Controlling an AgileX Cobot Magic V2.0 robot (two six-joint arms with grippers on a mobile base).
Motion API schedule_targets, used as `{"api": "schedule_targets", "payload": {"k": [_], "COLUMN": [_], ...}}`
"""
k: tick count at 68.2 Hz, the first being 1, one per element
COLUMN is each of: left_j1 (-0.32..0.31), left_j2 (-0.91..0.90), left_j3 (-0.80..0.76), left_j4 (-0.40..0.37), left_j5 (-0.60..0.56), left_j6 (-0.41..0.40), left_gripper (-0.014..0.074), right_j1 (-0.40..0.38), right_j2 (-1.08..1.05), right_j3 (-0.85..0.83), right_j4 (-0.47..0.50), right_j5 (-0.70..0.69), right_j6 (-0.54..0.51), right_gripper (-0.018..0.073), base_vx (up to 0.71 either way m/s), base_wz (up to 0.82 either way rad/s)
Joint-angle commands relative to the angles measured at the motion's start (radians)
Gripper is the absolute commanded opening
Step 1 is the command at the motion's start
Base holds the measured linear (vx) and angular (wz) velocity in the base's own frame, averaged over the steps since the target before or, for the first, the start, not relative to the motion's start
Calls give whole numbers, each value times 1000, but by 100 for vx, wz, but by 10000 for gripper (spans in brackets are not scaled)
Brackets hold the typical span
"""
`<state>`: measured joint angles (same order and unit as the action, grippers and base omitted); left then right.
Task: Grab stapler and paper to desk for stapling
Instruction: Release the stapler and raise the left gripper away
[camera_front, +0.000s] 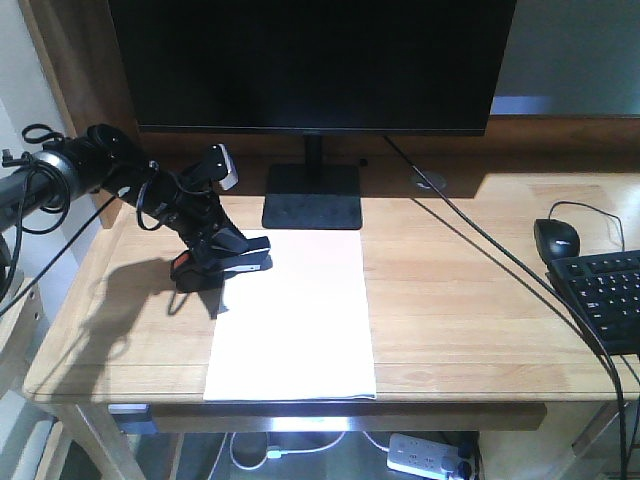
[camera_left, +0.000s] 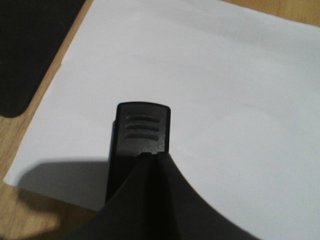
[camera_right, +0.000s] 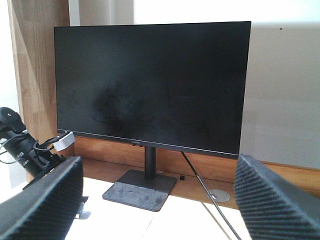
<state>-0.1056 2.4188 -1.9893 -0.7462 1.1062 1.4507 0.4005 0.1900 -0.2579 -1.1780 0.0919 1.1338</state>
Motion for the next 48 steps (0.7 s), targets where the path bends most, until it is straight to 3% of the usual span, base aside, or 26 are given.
{"api": "schedule_targets", "payload": {"k": [1,9,16,21,32,37,43,48], "left_j1": [-2,-2,-2,-2,3,7,9,10], "left_j2": [-75,-117,-161,-197,-251,-268,-295,-323], "left_j3": [-58,-152,-230,-268,-355,-376,-384,-384], "left_j4": [76,145,245,324,568,634,702,752], "left_j5": [65,130,141,132,115,119,112,122], "left_j6": [-62,-172,-340,-500,-948,-1151,-1350,-1456], "left_gripper": [-6,-6,-6,-6,-6,-6,-6,-6], "right_j1": [-3,-3,-3,-3,-3,-3,-3,-3], "right_j2": [9,9,9,9,9,9,9,9], "right_j3": [-26,-26,-26,-26,-26,-26,-26,-26], "right_j4": [-9,-9,-9,-9,-9,-9,-9,-9], "right_j5": [-26,-26,-26,-26,-26,-26,-28,-28], "right_j6": [-3,-3,-3,-3,-3,-3,-3,-3], "right_gripper": [578,578,578,578,578,578,578,578], "base_vx": [0,0,0,0,0,0,0,0], "base_wz": [0,0,0,0,0,0,0,0]}}
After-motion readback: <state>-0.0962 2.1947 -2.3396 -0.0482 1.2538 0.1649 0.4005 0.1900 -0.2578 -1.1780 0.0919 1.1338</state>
